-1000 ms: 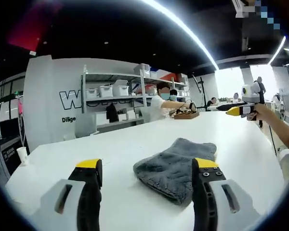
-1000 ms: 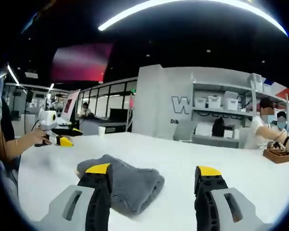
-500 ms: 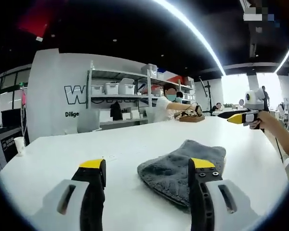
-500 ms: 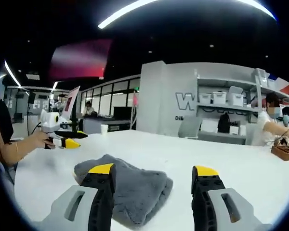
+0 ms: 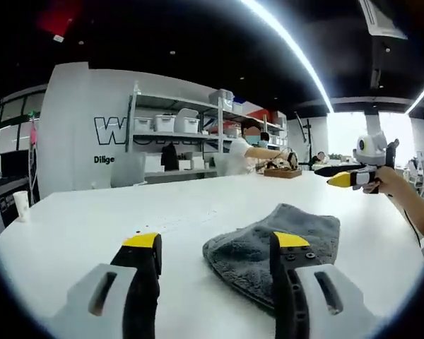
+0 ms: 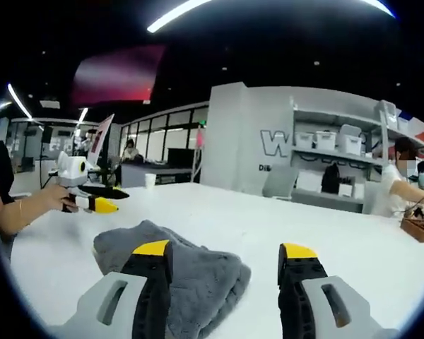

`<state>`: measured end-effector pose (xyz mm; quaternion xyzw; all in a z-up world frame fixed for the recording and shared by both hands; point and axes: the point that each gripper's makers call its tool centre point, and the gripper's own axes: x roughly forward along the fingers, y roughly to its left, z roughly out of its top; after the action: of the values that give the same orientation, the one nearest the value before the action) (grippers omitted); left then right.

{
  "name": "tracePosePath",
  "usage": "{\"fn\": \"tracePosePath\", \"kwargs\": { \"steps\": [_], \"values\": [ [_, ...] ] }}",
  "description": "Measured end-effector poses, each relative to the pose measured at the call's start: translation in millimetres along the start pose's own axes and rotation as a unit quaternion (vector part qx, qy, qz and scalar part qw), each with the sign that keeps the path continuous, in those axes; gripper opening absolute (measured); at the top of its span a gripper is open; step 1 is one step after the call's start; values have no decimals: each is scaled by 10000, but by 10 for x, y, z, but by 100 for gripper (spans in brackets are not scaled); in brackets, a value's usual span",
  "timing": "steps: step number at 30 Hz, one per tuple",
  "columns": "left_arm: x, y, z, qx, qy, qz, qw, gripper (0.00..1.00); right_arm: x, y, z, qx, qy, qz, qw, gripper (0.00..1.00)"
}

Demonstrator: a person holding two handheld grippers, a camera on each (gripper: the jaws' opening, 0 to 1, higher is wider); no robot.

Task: Open the folded towel by lifting each exposed corner and separating the folded layers until the towel lies flat within the target outline without major curled edges

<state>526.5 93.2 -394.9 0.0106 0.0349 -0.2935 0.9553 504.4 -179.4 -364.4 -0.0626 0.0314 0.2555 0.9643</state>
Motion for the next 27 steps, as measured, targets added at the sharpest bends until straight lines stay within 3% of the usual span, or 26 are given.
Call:
{"fn": "tracePosePath", "kwargs": {
  "steps": [4,8,27],
  "values": [
    [51,50,-70,69,168,71,9998,58,91,-6,-71,12,125,28,9999,54],
    [85,103,-102,-31,171,108,9998,54,159,7,-146,84,213,80,9997,42],
    [329,107,-352,-206,501,131,9984,48,504,-51,-575,123,699,6,9975,40]
  ]
}}
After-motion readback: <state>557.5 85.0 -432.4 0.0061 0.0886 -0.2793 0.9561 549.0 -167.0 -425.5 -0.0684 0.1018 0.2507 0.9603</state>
